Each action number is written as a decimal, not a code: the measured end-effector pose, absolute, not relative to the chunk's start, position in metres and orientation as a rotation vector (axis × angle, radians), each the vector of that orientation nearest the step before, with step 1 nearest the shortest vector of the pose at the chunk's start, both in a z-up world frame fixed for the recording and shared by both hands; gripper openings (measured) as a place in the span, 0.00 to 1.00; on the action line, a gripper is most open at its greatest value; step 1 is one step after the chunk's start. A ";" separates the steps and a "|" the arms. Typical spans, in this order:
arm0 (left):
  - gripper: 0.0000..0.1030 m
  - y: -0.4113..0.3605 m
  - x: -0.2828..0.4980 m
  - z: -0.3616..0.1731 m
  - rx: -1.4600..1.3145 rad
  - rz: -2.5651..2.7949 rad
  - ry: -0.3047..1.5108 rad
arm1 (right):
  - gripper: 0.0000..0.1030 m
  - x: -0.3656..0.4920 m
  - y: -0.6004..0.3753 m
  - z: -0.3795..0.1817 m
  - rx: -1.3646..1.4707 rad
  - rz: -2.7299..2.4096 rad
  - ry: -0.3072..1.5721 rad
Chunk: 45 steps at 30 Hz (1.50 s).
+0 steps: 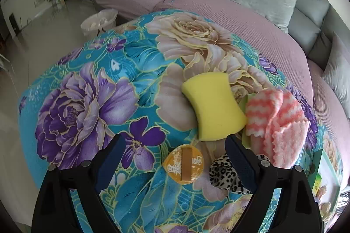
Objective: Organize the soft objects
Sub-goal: 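Grasp the yellow sponge with the left tool while the right tool grasps the blue face mask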
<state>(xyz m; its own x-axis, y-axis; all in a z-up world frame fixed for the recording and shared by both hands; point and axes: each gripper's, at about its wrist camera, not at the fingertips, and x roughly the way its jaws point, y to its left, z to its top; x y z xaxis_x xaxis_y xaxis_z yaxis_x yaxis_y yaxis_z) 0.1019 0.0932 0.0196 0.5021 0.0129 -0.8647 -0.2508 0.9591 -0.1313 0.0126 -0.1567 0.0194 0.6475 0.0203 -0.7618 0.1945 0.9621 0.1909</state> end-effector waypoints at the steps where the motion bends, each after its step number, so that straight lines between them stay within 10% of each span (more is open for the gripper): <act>1: 0.90 0.095 0.102 0.019 -0.261 0.160 1.039 | 1.00 0.015 -0.153 0.019 0.265 -0.093 0.864; 20: 0.90 0.100 0.127 -0.001 -0.356 0.098 1.062 | 0.99 0.044 -0.124 0.008 0.277 -0.024 0.839; 45: 0.90 0.067 0.167 -0.029 -0.405 0.053 1.036 | 0.37 0.067 -0.141 -0.008 0.349 0.001 0.863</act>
